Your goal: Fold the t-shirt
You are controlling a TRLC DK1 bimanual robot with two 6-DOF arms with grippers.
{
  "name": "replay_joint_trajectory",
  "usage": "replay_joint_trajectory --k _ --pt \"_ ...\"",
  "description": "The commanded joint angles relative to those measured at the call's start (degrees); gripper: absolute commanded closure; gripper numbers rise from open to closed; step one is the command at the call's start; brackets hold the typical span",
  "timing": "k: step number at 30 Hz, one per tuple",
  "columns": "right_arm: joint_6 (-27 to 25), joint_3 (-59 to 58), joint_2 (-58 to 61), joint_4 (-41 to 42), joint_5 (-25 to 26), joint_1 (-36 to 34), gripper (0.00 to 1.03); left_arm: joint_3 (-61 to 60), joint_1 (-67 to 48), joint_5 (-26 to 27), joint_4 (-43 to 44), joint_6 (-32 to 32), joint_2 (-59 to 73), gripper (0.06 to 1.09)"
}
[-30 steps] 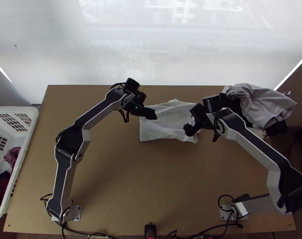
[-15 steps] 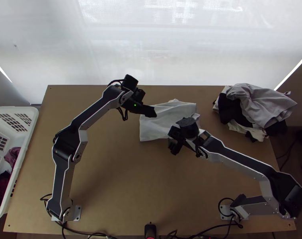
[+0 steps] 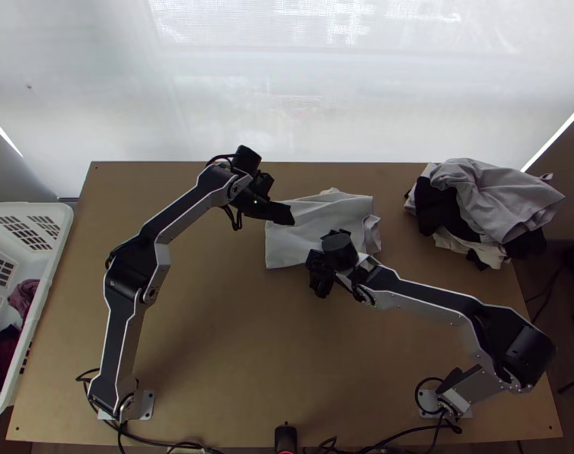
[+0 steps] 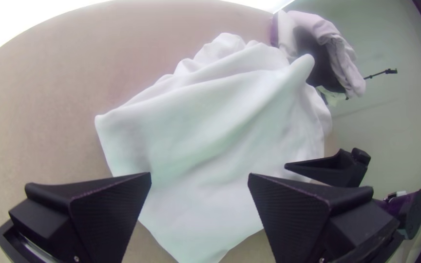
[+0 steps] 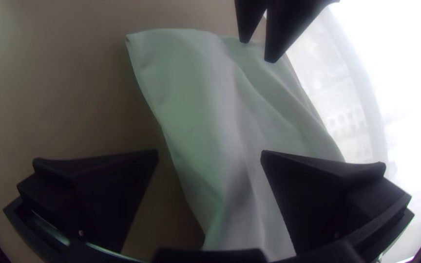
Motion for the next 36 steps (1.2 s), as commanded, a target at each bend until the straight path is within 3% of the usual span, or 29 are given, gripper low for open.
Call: replay_joint_trajectory --k 1,11,13,15,21,36 --pt "-3.20 1.34 5.84 4.02 0.91 -1.67 0.05 0.10 -0.04 0.08 0.40 0.20 0.54 0.12" --pt "-3.99 4.76 12.52 5.77 2.40 -4.22 0.05 0.18 -0.22 0.08 0.40 0.37 0.28 0.12" --pt "-3.99 5.55 13.40 5.77 2.31 -4.75 0.10 0.18 -0.39 0.08 0.40 0.37 0.28 0.12" --pt "-3.91 6.61 14.28 5.25 2.31 -5.01 0.24 0.18 -0.57 0.08 0.40 0.37 0.19 0.12" --pt "-3.38 8.72 16.04 2.87 1.87 -5.71 0.99 0.18 -0.66 0.08 0.23 0.37 -0.86 0.12" --pt "3.74 11.97 5.40 -0.38 2.05 -5.63 1.00 -0.17 4.53 -0.10 -3.82 0.46 -13.61 0.12"
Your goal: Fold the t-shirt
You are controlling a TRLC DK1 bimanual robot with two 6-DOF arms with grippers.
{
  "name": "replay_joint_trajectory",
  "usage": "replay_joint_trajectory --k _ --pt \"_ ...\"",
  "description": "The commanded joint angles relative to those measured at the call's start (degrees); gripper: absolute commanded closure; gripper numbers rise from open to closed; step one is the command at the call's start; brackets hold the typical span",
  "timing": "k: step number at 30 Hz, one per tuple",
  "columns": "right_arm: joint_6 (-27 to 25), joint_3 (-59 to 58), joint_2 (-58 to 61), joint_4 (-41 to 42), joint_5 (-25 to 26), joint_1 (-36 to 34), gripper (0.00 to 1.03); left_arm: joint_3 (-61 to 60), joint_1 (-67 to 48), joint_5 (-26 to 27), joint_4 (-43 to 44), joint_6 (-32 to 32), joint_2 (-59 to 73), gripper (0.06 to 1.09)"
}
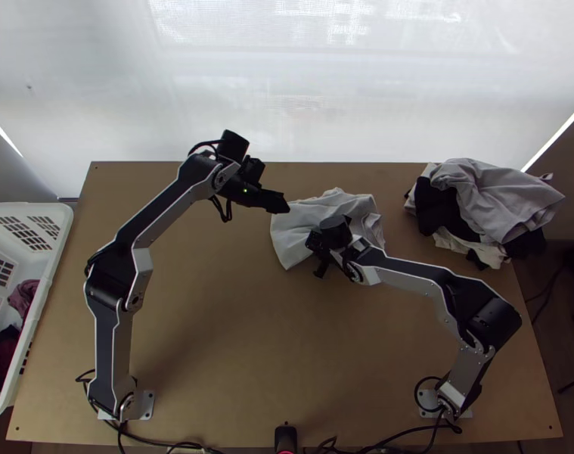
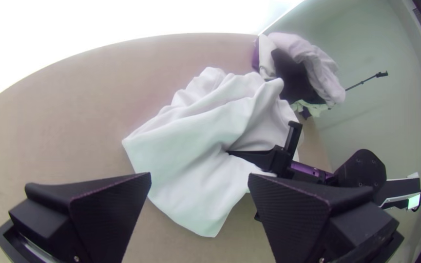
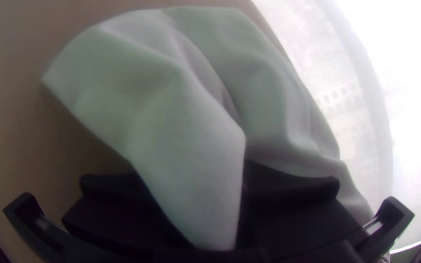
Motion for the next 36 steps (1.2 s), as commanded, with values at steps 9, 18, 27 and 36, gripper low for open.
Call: replay_joint_trajectory --k 9,18,27,36 --pt "2.91 3.16 -15.37 -5.28 0.02 -4.12 1.00 -6.19 8.65 -0.16 -2.66 -0.04 -17.71 0.12" --pt "5.72 3.16 -26.01 -9.32 -0.16 -13.61 1.00 -22.27 13.22 -0.60 -0.99 0.13 -31.86 0.12" --pt "6.51 10.63 -33.21 -14.77 -0.33 -21.52 1.00 -32.47 16.73 -0.78 0.85 -0.48 -39.68 0.12" --pt "6.43 16.08 -37.61 -15.74 -5.26 -36.29 1.00 -38.97 19.46 -0.87 1.29 -0.31 -44.43 0.12"
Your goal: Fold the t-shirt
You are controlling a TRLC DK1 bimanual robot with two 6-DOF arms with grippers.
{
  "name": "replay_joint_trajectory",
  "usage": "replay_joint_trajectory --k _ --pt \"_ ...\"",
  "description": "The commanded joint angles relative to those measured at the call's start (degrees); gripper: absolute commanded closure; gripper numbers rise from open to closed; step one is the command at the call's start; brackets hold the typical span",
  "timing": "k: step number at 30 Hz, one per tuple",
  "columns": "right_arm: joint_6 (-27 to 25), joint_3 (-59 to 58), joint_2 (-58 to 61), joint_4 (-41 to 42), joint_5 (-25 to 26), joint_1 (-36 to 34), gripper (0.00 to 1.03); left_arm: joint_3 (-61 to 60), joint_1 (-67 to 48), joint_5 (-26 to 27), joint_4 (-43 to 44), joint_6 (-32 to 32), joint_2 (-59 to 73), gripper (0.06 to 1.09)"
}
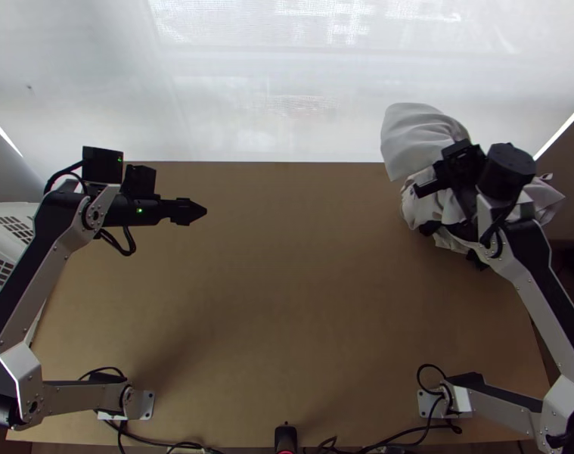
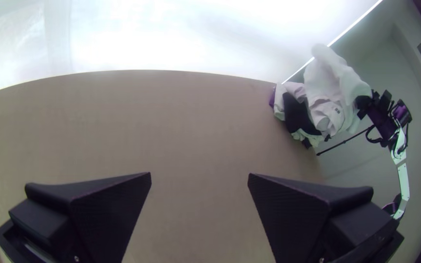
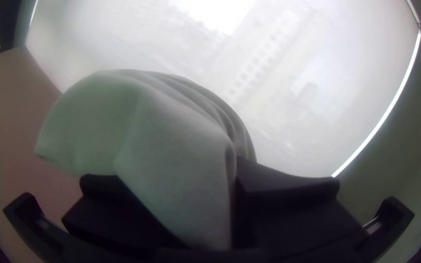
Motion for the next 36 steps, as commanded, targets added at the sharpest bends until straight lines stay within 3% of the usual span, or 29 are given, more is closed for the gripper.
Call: replay_joint_trajectory --k 1,12,21,29,36 --pt "0.09 3.93 -3.84 -0.87 -3.77 -12.01 1.00 -6.08 2.48 -0.04 0.53 -0.07 -4.21 0.12" --pt "-0.35 4.72 -4.28 2.11 -14.06 -33.81 1.00 -12.14 3.88 -0.21 2.11 0.37 -7.29 0.12" --pt "-2.99 2.97 1.70 5.54 -20.82 -45.32 1.00 -13.90 5.11 -0.21 2.20 1.25 -7.64 0.12" --pt "-3.16 -2.48 9.61 13.36 -20.91 -43.04 1.00 -14.61 6.26 -0.21 3.16 1.52 -7.38 0.12" --pt "2.11 -6.88 15.76 17.14 -16.60 -35.22 1.00 -14.69 9.33 -0.30 2.81 2.83 -7.55 0.12"
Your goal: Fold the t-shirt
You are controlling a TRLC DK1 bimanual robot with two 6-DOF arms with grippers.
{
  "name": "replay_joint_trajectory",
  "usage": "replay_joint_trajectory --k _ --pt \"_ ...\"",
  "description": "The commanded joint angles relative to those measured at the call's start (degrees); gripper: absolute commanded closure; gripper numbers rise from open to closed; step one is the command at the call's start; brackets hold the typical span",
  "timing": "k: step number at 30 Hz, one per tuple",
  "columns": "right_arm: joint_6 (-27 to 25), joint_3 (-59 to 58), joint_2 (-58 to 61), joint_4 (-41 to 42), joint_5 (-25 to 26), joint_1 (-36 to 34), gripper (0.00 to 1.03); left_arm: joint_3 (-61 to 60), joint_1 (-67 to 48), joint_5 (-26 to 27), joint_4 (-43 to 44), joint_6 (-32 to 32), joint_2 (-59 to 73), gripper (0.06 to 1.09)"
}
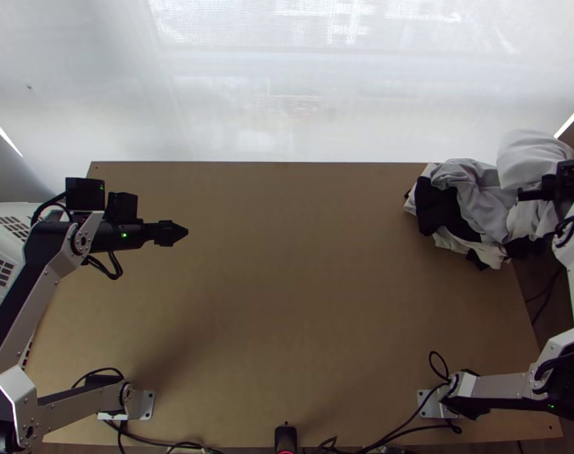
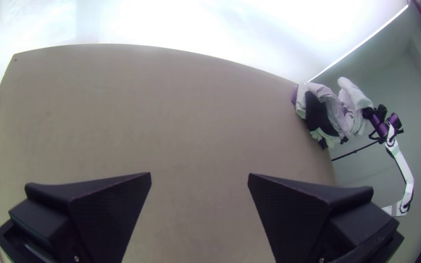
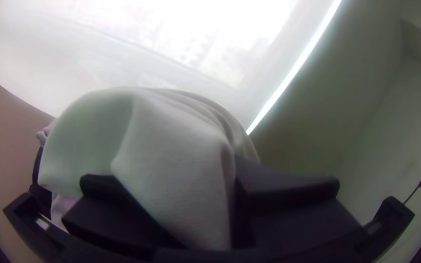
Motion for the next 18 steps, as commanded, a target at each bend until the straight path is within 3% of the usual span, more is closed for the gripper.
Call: replay_joint_trajectory --k 1,8,15,16,18 --pt "4.67 -3.82 5.77 3.96 3.73 6.41 1.00 -0.42 2.78 -0.06 -0.31 1.13 -0.23 0.12" --pt "9.33 -2.32 8.76 5.37 7.86 13.09 1.00 -0.42 3.39 -0.15 -0.49 1.31 -0.32 0.12" --pt "11.61 -5.31 10.69 5.81 9.00 13.79 0.98 -0.25 3.30 -0.41 -0.49 1.22 -0.32 0.12" --pt "11.97 -7.16 10.43 5.81 9.00 13.52 0.87 -0.25 3.30 -0.41 -0.49 1.22 -0.32 0.12" --pt "12.41 -10.94 9.55 6.43 9.09 12.91 0.56 -0.25 3.30 -0.41 -0.49 1.13 -0.32 0.12"
